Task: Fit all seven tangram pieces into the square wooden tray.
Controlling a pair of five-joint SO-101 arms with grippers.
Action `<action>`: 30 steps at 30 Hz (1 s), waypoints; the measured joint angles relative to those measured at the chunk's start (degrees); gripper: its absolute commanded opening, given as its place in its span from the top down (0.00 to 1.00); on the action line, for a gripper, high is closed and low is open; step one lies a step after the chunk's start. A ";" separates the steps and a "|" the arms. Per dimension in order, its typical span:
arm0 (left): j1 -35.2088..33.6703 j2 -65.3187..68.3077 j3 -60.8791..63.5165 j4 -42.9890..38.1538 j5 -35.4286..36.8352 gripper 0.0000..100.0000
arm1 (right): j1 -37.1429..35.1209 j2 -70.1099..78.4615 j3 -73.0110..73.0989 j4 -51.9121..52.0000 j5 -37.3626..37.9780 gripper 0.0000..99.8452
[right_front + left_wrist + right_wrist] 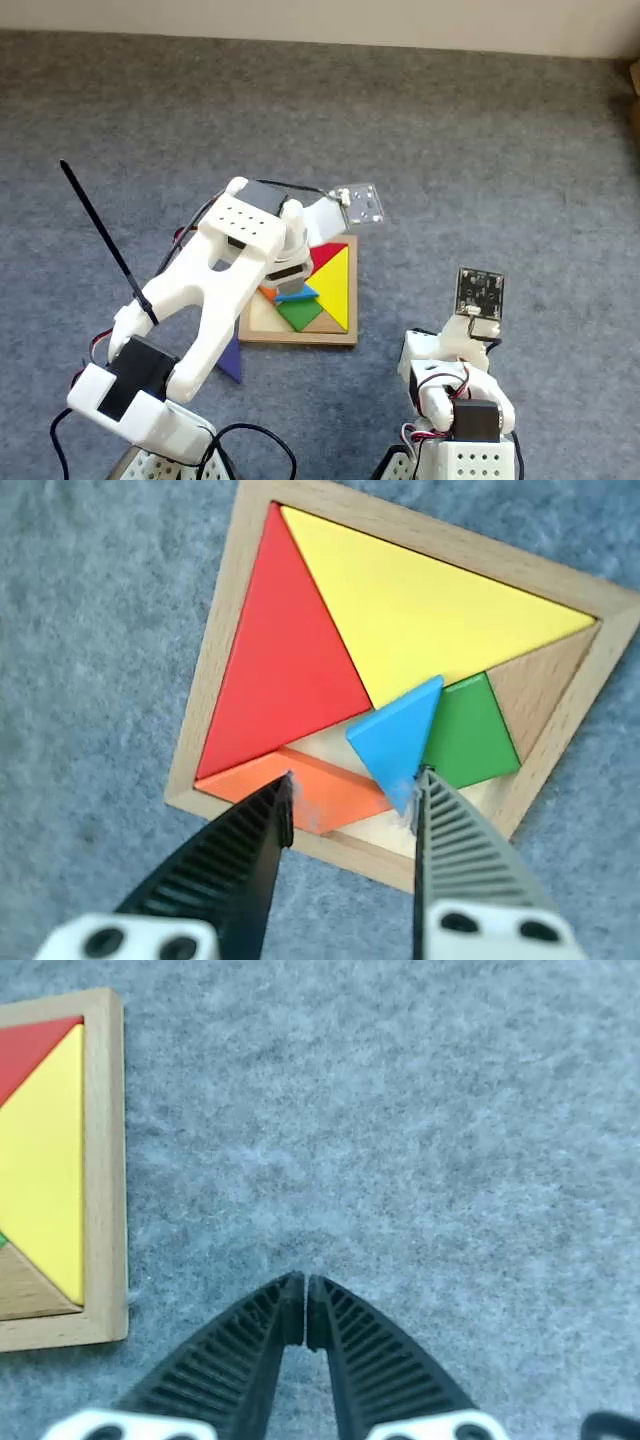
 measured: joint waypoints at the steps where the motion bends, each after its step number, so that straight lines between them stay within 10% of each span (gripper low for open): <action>1: -0.53 0.00 0.62 0.00 1.49 0.80 | 0.00 0.00 0.00 0.00 0.00 0.98; 30: -4.48 0.00 7.65 0.44 15.56 0.87 | 0.00 0.00 0.00 0.00 0.00 0.98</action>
